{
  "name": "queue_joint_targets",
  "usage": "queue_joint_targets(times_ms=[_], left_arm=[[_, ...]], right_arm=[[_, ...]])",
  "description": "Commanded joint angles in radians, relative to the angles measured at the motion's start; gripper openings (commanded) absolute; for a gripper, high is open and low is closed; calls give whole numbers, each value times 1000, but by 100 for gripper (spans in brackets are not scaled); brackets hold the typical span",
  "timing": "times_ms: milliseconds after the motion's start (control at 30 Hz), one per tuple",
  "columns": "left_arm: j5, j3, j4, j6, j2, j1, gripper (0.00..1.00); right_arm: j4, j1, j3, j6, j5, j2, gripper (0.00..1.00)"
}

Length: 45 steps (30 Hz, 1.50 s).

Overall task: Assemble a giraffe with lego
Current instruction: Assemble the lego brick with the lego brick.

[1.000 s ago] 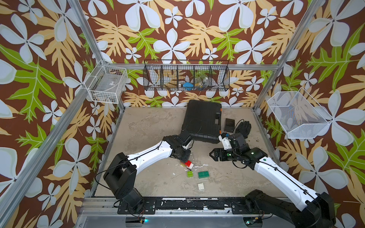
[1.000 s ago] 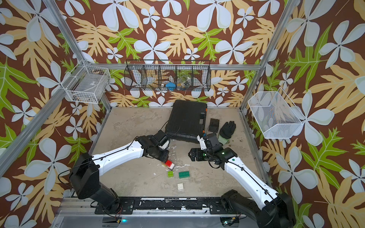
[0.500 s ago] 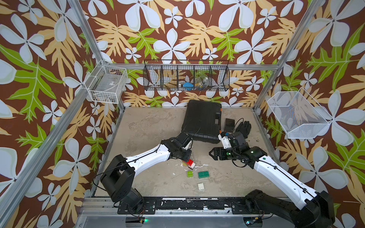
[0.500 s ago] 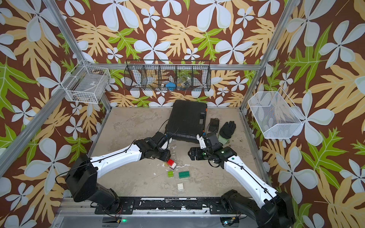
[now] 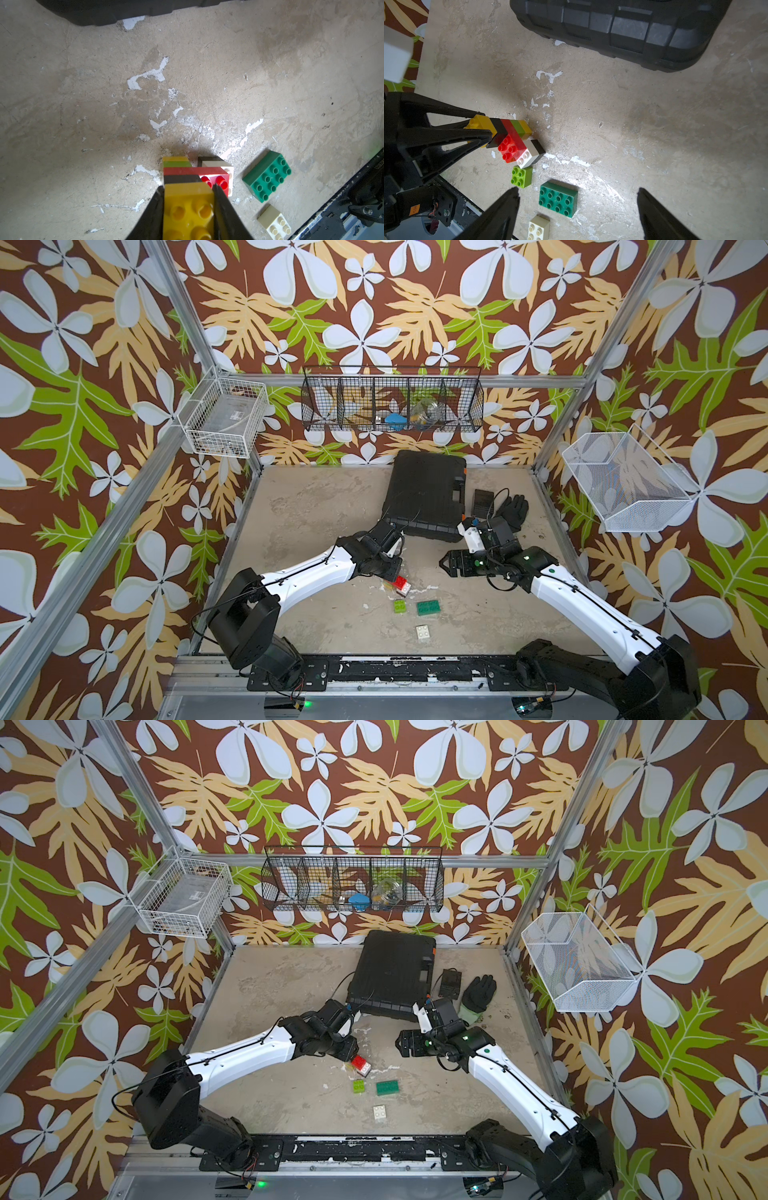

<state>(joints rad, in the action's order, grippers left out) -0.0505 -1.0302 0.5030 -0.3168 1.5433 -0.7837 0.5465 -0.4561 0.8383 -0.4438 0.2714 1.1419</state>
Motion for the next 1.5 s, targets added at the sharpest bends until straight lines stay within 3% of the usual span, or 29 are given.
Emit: queue_joint_targets(times_ms=[0,767,1000,1467], left_arm=[[21,7,261,13,3,0,22],[16,72,230,-1,-39,0,22],[38,62,255,-6,-67,0,39],[59,20,269,11,-64,0,41]], right_arm=[[-17,0,3,-2,8,1,91],[-33,0,-6,-34,17,-5,91],[-52,0,-16,-47,25,-3,90],[-56,0,-20,-56,25,-10,90]])
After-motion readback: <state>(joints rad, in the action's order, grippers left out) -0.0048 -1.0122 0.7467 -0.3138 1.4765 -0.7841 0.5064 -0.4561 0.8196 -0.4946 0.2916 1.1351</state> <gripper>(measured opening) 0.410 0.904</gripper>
